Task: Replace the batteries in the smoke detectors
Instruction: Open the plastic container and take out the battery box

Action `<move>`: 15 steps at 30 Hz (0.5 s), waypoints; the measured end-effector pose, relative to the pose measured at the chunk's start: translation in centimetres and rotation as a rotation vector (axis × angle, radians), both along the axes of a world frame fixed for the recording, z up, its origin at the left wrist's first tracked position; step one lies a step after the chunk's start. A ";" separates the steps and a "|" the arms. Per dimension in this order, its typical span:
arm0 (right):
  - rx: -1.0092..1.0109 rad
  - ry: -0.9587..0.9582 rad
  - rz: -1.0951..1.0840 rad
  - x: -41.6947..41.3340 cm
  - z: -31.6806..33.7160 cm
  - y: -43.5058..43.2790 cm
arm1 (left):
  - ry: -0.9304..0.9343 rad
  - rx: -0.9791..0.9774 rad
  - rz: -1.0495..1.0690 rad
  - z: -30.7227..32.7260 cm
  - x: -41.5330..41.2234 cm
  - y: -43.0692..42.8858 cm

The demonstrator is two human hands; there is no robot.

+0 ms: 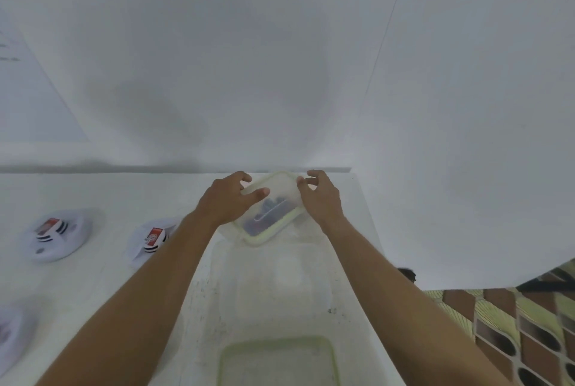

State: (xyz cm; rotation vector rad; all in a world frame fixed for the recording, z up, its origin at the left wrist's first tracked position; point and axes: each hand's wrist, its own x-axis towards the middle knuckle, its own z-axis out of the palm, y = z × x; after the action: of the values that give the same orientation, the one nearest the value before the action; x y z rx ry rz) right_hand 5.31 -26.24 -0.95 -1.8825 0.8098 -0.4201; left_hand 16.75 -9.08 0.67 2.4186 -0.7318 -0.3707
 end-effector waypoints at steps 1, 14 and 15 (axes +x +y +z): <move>0.041 -0.024 -0.016 0.1 0.0 -0.1 | 0.011 0.025 0.003 -0.2 0.0 -0.1; -0.014 0.016 0.081 2.1 -0.3 0.5 | 0.395 -0.235 -0.044 -1.0 0.2 -2.4; -0.016 0.015 0.079 2.1 -0.4 0.5 | 0.432 -0.257 -0.053 -1.0 0.2 -2.4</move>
State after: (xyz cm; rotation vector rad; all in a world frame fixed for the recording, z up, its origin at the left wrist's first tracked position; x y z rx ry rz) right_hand 7.43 -25.73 -1.35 -1.9276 0.7408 -0.3648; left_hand 16.94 -11.50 -0.37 1.9876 -0.6063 -0.7437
